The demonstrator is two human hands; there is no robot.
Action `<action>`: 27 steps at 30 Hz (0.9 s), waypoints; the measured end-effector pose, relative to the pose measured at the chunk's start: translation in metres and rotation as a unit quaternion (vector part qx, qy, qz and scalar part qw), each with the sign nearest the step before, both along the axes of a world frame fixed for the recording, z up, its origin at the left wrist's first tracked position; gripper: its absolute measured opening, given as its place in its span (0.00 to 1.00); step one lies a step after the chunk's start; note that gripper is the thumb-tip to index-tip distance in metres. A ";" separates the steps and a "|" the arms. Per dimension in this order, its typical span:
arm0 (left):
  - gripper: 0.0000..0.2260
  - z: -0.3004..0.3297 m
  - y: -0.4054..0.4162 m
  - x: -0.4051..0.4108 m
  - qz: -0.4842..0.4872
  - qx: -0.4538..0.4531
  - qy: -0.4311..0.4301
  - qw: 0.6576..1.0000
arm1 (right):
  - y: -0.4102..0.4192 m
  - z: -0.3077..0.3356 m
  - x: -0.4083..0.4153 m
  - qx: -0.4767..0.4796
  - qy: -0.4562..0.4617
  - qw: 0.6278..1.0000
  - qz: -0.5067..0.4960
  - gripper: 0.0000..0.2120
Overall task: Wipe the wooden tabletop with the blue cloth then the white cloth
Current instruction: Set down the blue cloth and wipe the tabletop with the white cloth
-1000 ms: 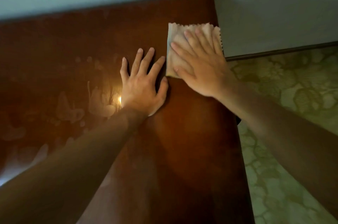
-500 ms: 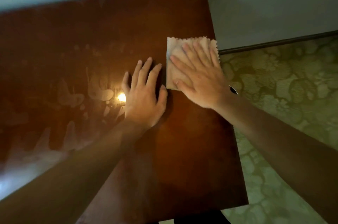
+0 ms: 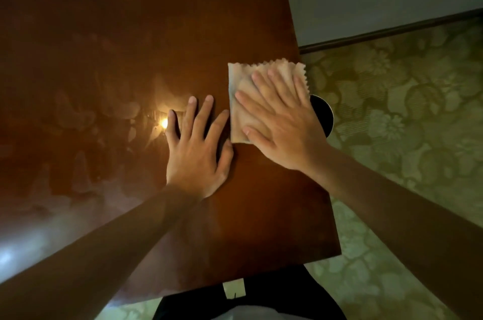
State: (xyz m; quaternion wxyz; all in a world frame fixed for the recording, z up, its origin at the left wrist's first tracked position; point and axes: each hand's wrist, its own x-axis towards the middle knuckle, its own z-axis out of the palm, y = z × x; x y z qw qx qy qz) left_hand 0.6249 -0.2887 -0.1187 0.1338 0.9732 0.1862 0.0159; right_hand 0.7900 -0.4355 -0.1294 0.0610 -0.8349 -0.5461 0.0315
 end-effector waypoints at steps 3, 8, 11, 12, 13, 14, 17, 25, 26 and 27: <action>0.25 0.001 -0.002 0.001 0.005 -0.002 -0.011 1.000 | -0.038 0.002 -0.041 -0.001 0.026 1.000 -0.004 0.30; 0.25 0.000 -0.001 0.001 0.010 -0.002 -0.011 1.000 | -0.051 0.004 -0.051 -0.016 0.034 0.999 0.020 0.30; 0.25 -0.001 -0.001 0.000 0.007 -0.002 -0.018 1.000 | -0.035 0.002 -0.035 -0.003 0.021 1.000 0.022 0.28; 0.25 -0.001 -0.001 0.000 0.006 -0.003 -0.019 1.000 | -0.031 0.000 -0.033 0.001 0.017 1.000 0.019 0.28; 0.25 -0.001 0.000 0.001 0.006 -0.004 -0.020 1.000 | -0.031 0.000 -0.034 0.003 0.013 1.000 0.013 0.28; 0.25 0.000 0.000 0.001 0.006 -0.006 -0.021 1.000 | -0.034 0.000 -0.038 0.002 0.013 1.000 0.006 0.28; 0.25 -0.002 0.001 0.000 0.006 -0.012 -0.022 1.000 | -0.058 0.002 -0.072 -0.003 0.019 1.000 -0.021 0.30; 0.24 -0.001 0.003 0.000 0.007 -0.044 -0.041 0.998 | -0.081 0.005 -0.107 -0.016 0.022 0.998 -0.051 0.28; 0.24 -0.001 0.004 -0.001 0.004 -0.054 -0.045 0.998 | -0.077 0.004 -0.102 -0.018 0.009 0.999 -0.048 0.29; 0.24 0.000 0.005 -0.002 0.002 -0.062 -0.047 0.997 | -0.075 0.003 -0.099 -0.020 -0.003 0.999 -0.048 0.29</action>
